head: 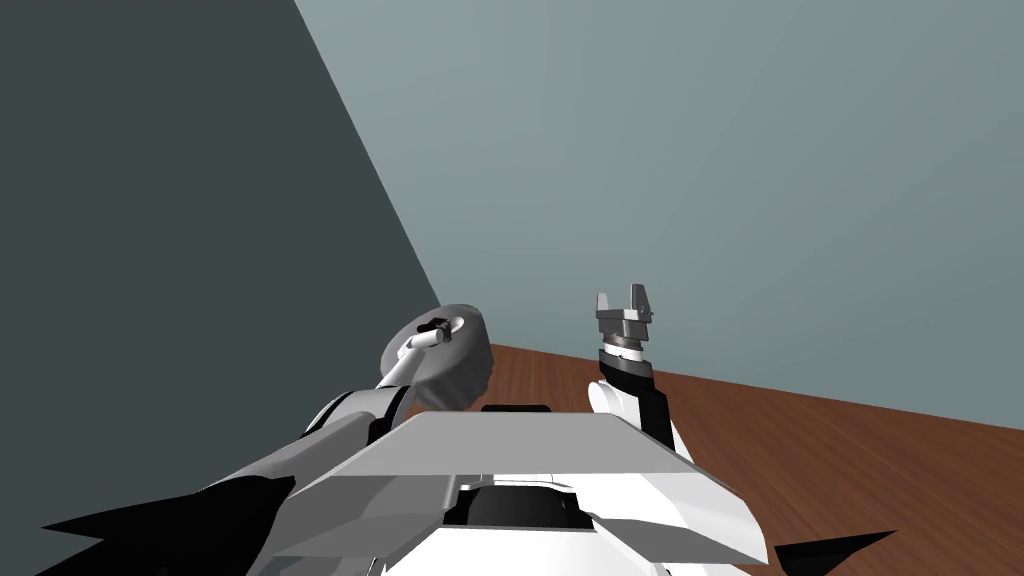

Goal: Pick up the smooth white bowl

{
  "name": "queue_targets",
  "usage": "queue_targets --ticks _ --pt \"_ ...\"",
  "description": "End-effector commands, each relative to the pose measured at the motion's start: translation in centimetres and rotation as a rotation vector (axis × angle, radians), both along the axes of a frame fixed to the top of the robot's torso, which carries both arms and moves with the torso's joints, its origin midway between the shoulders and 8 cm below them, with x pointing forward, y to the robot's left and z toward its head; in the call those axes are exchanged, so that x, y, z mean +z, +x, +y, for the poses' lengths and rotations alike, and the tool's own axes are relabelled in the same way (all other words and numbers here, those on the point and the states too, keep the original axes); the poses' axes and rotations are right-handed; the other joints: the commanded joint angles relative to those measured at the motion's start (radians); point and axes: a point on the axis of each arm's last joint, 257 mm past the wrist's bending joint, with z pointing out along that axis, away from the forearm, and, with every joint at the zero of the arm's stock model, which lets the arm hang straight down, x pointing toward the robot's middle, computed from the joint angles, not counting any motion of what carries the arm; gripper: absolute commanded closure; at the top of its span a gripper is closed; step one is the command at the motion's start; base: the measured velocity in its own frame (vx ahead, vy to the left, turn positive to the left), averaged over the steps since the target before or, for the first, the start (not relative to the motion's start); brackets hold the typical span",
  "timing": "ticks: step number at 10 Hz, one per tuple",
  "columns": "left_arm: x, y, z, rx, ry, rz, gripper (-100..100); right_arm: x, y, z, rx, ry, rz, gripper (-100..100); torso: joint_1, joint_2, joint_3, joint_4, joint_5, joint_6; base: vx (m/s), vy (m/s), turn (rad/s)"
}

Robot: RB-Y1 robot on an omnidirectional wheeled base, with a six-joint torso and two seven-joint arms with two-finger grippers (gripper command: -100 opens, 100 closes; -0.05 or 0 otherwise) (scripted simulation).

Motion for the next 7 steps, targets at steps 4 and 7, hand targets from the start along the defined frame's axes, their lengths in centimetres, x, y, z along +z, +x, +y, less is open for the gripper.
queue_targets --ticks 4,7 --pt "-1.6 -1.2 0.8 0.048 -0.059 0.086 -100 0.0 0.0 0.0 0.0 0.0 0.0 0 0.0 -0.001 0.0 0.0 0.0 0.0 0.029 0.026 -0.065" --pt "-2.6 -2.4 1.6 0.089 -0.103 0.151 -100 0.0 0.0 0.0 0.0 0.0 0.0 0 0.0 -0.001 0.0 0.0 0.0 0.0 0.037 0.027 -0.072"
